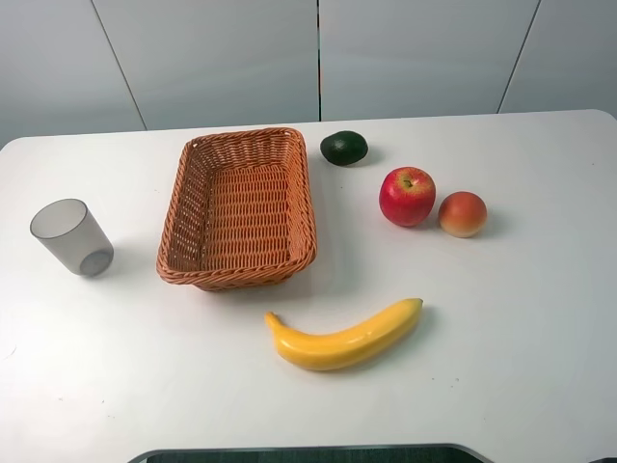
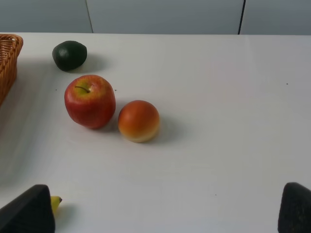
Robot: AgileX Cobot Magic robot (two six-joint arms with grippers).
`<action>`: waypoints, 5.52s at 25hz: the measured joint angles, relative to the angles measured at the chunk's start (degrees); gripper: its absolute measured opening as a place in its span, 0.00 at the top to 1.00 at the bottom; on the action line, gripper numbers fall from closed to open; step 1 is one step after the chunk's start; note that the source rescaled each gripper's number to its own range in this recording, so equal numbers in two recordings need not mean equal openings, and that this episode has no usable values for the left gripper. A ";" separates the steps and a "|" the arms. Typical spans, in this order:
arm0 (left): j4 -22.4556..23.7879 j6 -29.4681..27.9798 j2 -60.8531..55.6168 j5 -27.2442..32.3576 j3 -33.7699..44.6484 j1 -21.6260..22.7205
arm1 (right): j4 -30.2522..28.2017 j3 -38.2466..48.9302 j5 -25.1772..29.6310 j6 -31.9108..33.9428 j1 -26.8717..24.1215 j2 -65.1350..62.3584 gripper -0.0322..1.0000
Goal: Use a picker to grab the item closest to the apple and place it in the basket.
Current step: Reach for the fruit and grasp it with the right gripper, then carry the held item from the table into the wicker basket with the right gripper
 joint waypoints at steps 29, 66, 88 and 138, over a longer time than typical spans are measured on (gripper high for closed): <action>0.00 0.00 0.00 0.00 0.00 0.00 | 0.00 -1.41 0.13 -2.04 0.00 2.05 0.00; 0.00 0.34 0.00 0.00 0.00 0.00 | 12.65 -30.88 -15.54 -39.75 4.21 98.45 0.00; 0.00 0.34 0.00 0.00 0.00 0.00 | 10.29 -38.40 -16.41 -54.21 3.18 112.44 0.00; 0.00 0.48 0.00 0.00 0.00 0.00 | 11.57 -38.82 -20.61 -54.32 2.82 119.29 0.97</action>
